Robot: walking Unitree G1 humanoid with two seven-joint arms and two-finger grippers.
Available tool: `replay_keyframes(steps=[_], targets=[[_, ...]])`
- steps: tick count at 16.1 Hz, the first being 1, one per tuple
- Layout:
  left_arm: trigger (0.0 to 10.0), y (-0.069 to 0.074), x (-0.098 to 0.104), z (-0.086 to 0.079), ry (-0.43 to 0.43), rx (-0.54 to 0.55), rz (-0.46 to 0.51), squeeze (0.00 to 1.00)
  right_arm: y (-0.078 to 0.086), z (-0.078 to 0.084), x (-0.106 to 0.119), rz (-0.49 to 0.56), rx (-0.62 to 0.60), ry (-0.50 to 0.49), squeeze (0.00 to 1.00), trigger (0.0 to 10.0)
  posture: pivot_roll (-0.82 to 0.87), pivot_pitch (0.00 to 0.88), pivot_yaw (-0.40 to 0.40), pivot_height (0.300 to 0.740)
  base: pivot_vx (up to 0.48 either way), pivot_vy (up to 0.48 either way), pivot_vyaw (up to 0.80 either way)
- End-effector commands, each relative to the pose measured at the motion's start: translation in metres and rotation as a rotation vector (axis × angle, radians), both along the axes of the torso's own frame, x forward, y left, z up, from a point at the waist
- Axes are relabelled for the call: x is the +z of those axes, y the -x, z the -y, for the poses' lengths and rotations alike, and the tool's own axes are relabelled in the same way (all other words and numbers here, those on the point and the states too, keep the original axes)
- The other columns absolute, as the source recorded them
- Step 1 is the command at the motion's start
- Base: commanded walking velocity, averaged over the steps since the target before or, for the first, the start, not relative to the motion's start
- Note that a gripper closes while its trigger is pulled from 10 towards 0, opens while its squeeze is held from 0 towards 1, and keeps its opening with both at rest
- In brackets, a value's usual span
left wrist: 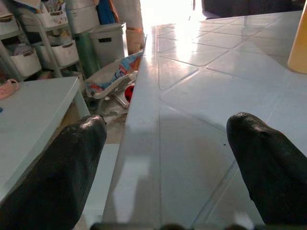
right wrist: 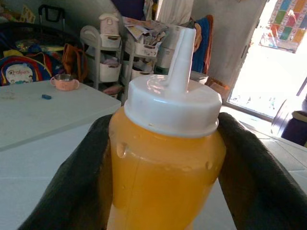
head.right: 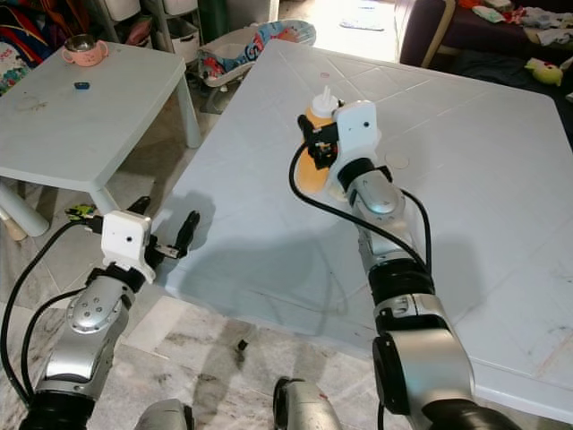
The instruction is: Restocking fridge
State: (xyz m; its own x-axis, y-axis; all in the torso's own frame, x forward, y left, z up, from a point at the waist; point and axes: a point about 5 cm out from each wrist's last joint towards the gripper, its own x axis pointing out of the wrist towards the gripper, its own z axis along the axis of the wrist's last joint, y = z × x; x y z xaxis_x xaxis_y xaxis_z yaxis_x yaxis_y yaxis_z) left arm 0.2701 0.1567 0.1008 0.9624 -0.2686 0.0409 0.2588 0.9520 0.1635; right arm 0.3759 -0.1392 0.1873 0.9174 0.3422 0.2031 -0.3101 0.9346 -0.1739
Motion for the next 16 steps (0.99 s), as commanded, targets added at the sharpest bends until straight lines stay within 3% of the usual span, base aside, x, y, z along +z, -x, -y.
replay_keyframes(steps=[1, 2, 3, 5, 6, 7, 8, 9, 10, 11, 12, 16], targets=[[10.0, -0.001, -0.002, 0.003, -0.010, -0.008, -0.007, 0.00, -0.001, 0.004, 0.001, -0.006, -0.018, -0.018, 0.00, 5.5, 0.05, 0.094, -0.036, 0.740, 0.000, 0.000, 0.00], [10.0, 0.000, -0.002, 0.002, -0.011, -0.006, -0.009, 0.00, -0.001, 0.003, 0.004, 0.011, -0.012, -0.020, 0.00, 6.9, 0.05, 0.093, -0.037, 0.740, 0.000, 0.000, 0.00], [10.0, 0.000, -0.003, 0.001, -0.012, -0.006, -0.010, 0.00, -0.001, 0.002, 0.005, 0.015, -0.013, -0.021, 0.00, 9.1, 0.05, 0.091, -0.038, 0.740, 0.000, 0.000, 0.00], [10.0, 0.000, -0.003, 0.001, -0.012, -0.005, -0.010, 0.00, -0.001, 0.001, 0.011, 0.045, -0.009, -0.036, 0.00, 9.1, 0.05, 0.090, -0.039, 0.740, 0.000, 0.000, 0.00], [10.0, 0.000, -0.003, 0.001, -0.011, -0.004, -0.010, 0.00, 0.000, 0.000, 0.014, 0.059, -0.003, -0.049, 0.00, 8.3, 0.04, 0.086, -0.040, 0.740, 0.000, 0.000, 0.00], [10.0, -0.001, -0.003, 0.001, -0.011, -0.004, -0.010, 0.00, 0.000, -0.002, 0.016, 0.071, 0.008, -0.058, 0.00, 1.8, 0.05, 0.085, -0.042, 0.740, 0.000, 0.000, 0.00], [10.0, -0.001, -0.003, 0.002, -0.012, -0.005, -0.009, 0.00, 0.000, -0.002, 0.017, 0.074, 0.010, -0.057, 0.00, 0.0, 0.05, 0.084, -0.043, 0.740, 0.000, 0.000, 0.00], [10.0, -0.001, -0.003, 0.001, -0.012, -0.004, -0.008, 0.00, 0.000, -0.003, 0.017, 0.076, 0.013, -0.061, 0.00, 2.5, 0.05, 0.084, -0.043, 0.740, 0.000, 0.000, 0.00], [10.0, -0.002, -0.002, 0.001, -0.012, -0.002, -0.006, 0.00, 0.001, -0.004, 0.018, 0.079, 0.018, -0.064, 0.00, 3.1, 0.04, 0.084, -0.044, 0.740, 0.000, 0.000, 0.00], [10.0, -0.002, -0.002, 0.000, -0.012, 0.000, -0.004, 0.00, 0.001, -0.005, 0.019, 0.080, 0.019, -0.065, 0.00, 4.7, 0.04, 0.084, -0.044, 0.740, 0.000, 0.000, 0.00], [10.0, -0.003, -0.002, 0.000, -0.016, 0.007, 0.000, 0.00, 0.001, -0.006, 0.020, 0.081, 0.023, -0.071, 0.00, 10.0, 0.04, 0.083, -0.044, 0.740, 0.000, 0.000, 0.00], [10.0, -0.008, 0.000, -0.007, -0.051, 0.074, 0.009, 0.00, 0.006, -0.022, 0.018, 0.068, 0.063, -0.091, 0.00, 10.0, 0.05, 0.094, -0.042, 0.740, 0.000, 0.000, 0.00]])
